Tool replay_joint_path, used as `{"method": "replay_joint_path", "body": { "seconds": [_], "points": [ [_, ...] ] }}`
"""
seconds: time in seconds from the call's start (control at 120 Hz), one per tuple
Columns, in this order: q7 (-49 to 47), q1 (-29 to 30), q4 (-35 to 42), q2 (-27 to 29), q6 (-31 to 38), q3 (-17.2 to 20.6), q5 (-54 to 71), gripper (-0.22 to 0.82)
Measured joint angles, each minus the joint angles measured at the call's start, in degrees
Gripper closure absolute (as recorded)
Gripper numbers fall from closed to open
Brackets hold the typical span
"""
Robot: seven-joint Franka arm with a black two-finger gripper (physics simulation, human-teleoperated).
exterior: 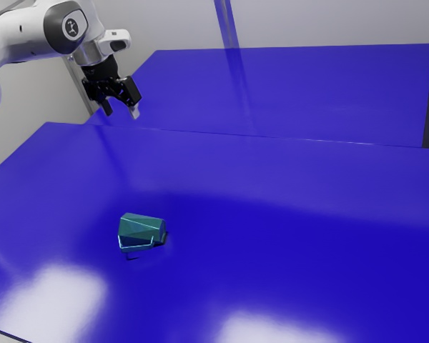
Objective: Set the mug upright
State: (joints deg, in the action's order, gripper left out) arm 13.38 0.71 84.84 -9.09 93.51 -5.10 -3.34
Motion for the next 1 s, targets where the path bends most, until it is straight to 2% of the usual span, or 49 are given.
{"method": "replay_joint_path", "body": {
  "seconds": [0.342,0.542,0.733,0.9,1.0],
  "points": [
    [-0.1,0.0,1.0,0.2,-0.7,0.0,0.0,0.0],
    [0.0,1.6,7.9,4.1,-0.7,-0.4,-2.7,0.0],
    [1.1,3.2,18.2,8.9,-0.6,-6.8,-13.1,0.0],
    [2.5,8.3,26.5,11.5,2.4,-8.9,-18.7,0.0],
    [3.2,7.9,30.7,12.2,5.6,-9.9,-21.4,0.0]
  ]
}}
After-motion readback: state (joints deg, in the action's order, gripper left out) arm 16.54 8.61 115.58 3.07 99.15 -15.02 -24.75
